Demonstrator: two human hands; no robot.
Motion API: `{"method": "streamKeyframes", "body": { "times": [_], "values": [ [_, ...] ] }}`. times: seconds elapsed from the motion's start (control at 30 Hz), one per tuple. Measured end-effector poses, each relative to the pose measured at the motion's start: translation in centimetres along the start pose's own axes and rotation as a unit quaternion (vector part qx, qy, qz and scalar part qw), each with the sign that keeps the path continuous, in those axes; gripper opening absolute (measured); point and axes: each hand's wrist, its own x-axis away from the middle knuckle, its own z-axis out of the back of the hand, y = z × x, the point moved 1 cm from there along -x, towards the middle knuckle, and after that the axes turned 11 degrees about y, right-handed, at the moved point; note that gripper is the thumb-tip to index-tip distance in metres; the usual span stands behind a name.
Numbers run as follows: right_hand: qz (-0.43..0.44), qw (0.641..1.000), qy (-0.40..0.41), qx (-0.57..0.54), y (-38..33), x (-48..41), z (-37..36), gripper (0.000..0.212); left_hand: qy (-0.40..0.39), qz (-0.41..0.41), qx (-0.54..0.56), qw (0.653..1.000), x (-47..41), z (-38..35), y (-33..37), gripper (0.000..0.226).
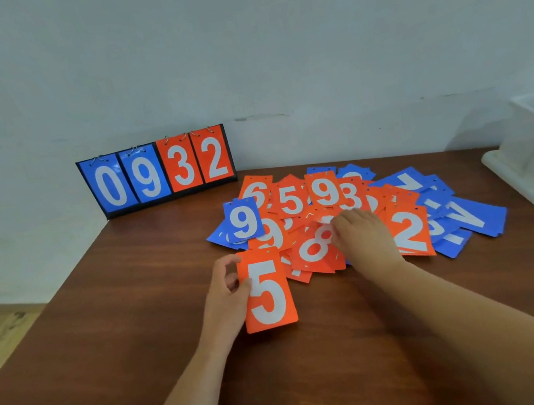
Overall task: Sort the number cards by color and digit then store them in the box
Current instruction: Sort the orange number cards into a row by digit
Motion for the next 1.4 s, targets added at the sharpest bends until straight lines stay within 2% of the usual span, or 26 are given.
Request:
{"method": "streamKeyframes", "body": {
  "times": [0.07,0.1,0.13,0.2,0.27,0.33,0.43,0.47,0.53,0.6,0.67,0.73,0.8,0.9,0.93,1.1,1.17,1.3,1.4],
  "values": [
    [-0.013,0.987,0.147,-0.067,0.0,0.7,1.7,0.013,-0.006,0.008,-0.010,1.000,0.4,0.2,0.2,0.014],
    [-0.004,0.973,0.203,-0.106,-0.5,1.2,2.4,0.014,-0.010,0.020,0.007,1.000,0.6,0.3,0.2,0.015],
    [0.013,0.963,0.226,-0.147,-1.3,2.0,3.1,0.014,-0.016,0.045,0.044,0.998,0.9,0.3,0.3,0.019],
    [0.051,0.949,0.225,-0.214,-3.1,3.8,4.3,0.019,-0.044,0.111,0.186,0.975,1.6,0.2,1.0,0.020],
    [0.086,0.945,0.193,-0.249,-4.6,6.0,4.8,0.029,-0.073,0.138,0.293,0.943,2.7,0.3,2.2,0.023],
    [0.104,0.946,0.152,-0.268,-5.8,8.1,5.1,0.031,-0.082,0.125,0.301,0.942,3.5,0.8,2.5,0.026],
    [0.101,0.943,0.077,-0.307,-7.2,10.6,5.9,0.031,-0.063,0.063,0.215,0.973,4.3,1.7,2.1,0.025],
    [0.076,0.940,0.052,-0.328,-7.6,11.2,6.5,0.031,-0.057,0.047,0.185,0.980,4.6,2.1,2.0,0.027],
    [-0.046,0.911,0.006,-0.410,-8.3,11.7,7.8,0.029,-0.059,0.019,0.143,0.988,5.1,3.0,2.3,0.029],
    [-0.210,0.843,-0.024,-0.495,-8.8,11.1,8.7,0.031,-0.089,-0.001,0.102,0.991,5.7,3.8,2.5,0.032],
    [-0.317,0.777,-0.082,-0.538,-9.4,10.0,9.1,0.033,-0.135,-0.022,0.050,0.989,6.7,4.4,2.8,0.034],
    [-0.347,0.760,-0.126,-0.535,-9.9,9.4,8.8,0.027,-0.157,-0.039,-0.007,0.987,7.4,4.8,2.9,0.038],
    [-0.377,0.754,-0.129,-0.522,-10.1,9.4,8.3,0.019,-0.154,-0.040,-0.019,0.987,7.5,5.3,2.7,0.035],
    [-0.452,0.695,-0.118,-0.547,-10.1,9.6,7.5,0.013,-0.121,-0.040,-0.011,0.992,6.8,6.6,1.6,0.009],
    [-0.470,0.678,-0.114,-0.554,-9.8,9.7,7.4,0.013,-0.105,-0.045,-0.033,0.993,6.3,7.0,1.0,0.013],
    [-0.488,0.687,-0.122,-0.524,-9.4,10.0,6.6,0.015,-0.058,-0.066,-0.174,0.981,3.9,9.1,-1.8,0.045],
    [-0.490,0.689,-0.127,-0.519,-9.8,10.2,6.3,0.015,-0.014,-0.082,-0.245,0.966,3.1,9.5,-2.6,0.047],
    [-0.475,0.716,-0.142,-0.492,-10.6,10.2,5.7,0.015,0.037,-0.150,-0.360,0.920,2.1,9.4,-4.0,0.051],
    [-0.465,0.727,-0.150,-0.482,-10.9,10.0,5.7,0.015,0.071,-0.185,-0.388,0.900,1.7,9.6,-4.3,0.038]
  ]
}}
